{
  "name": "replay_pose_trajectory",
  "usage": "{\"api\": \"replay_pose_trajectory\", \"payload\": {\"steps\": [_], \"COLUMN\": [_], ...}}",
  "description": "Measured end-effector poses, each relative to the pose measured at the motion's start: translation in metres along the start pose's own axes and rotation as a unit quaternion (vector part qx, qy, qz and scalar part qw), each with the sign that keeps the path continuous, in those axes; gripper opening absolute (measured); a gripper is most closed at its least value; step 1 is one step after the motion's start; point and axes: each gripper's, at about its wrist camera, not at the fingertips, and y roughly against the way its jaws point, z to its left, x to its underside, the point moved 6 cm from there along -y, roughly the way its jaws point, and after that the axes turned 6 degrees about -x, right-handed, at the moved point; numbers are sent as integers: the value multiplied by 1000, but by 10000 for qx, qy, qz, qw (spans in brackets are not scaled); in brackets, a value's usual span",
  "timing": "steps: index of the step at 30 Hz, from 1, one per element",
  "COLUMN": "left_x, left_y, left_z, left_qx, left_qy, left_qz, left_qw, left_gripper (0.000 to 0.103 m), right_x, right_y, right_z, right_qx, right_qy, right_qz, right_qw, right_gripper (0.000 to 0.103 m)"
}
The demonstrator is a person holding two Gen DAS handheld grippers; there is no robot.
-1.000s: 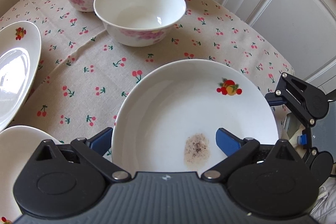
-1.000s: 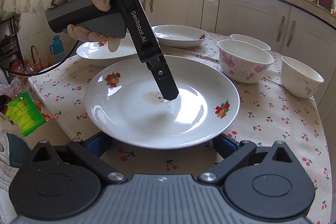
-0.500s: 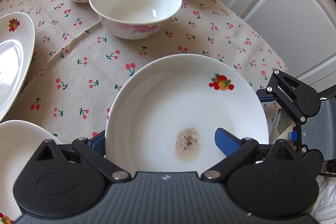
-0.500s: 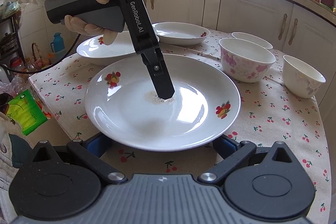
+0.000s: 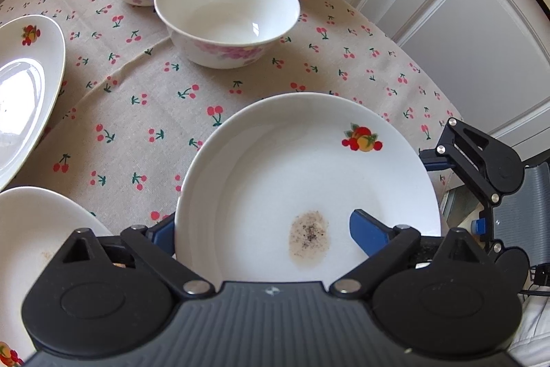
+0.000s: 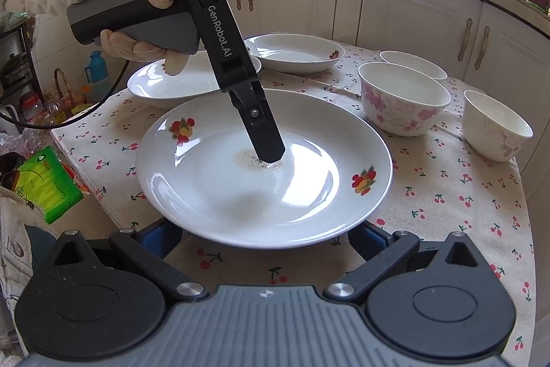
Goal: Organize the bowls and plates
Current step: 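Close the left gripper on the stained plate rim and lift it, then carry the stained plate with the left gripper onto the other white plate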
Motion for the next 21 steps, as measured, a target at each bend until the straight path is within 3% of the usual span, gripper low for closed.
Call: {"api": "replay_pose_trajectory", "payload": {"steps": [21], "left_x": [6], "left_y": [51], "left_z": [26], "left_qx": [-86], "left_qy": [208], "left_qz": [-661], "left_qw": [9976], "left_gripper": [97], "right_x": [-44], "right_y": [-6], "right_z": [5], "right_qx": [-125], "right_qy": [207], "right_qz": [-60], "right_qw": [9997], "right_gripper": [103]}}
